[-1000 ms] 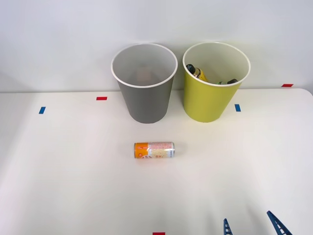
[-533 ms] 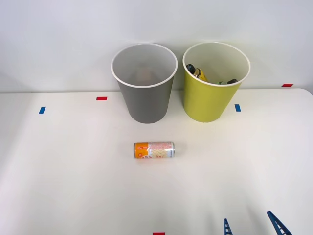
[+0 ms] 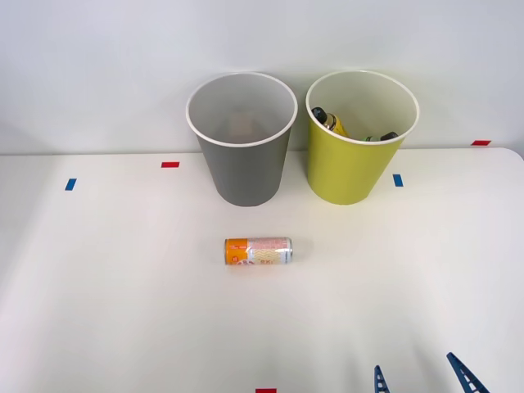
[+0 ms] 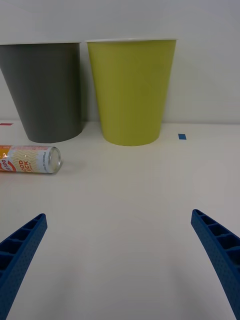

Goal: Put cans in the gray bin, plastic bottles in the light green bin

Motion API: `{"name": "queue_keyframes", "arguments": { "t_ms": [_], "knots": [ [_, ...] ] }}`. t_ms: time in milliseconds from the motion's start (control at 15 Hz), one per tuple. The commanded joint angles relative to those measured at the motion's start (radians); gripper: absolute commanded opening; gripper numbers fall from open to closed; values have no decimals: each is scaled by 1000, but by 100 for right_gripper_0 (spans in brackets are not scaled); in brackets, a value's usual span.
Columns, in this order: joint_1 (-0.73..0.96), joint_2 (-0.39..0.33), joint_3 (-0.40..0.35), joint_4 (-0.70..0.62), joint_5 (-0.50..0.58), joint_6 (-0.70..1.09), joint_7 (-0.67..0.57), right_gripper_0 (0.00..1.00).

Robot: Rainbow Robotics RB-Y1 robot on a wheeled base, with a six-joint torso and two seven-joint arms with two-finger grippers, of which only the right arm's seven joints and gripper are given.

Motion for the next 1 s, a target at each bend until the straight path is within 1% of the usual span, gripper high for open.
{"name": "queue_keyframes", "arguments": {
  "t_ms": [67,1000],
  "knots": [
    [0,0,0,0,0,0,0,100],
    [0,0,0,0,0,0,0,100]
  ]
}}
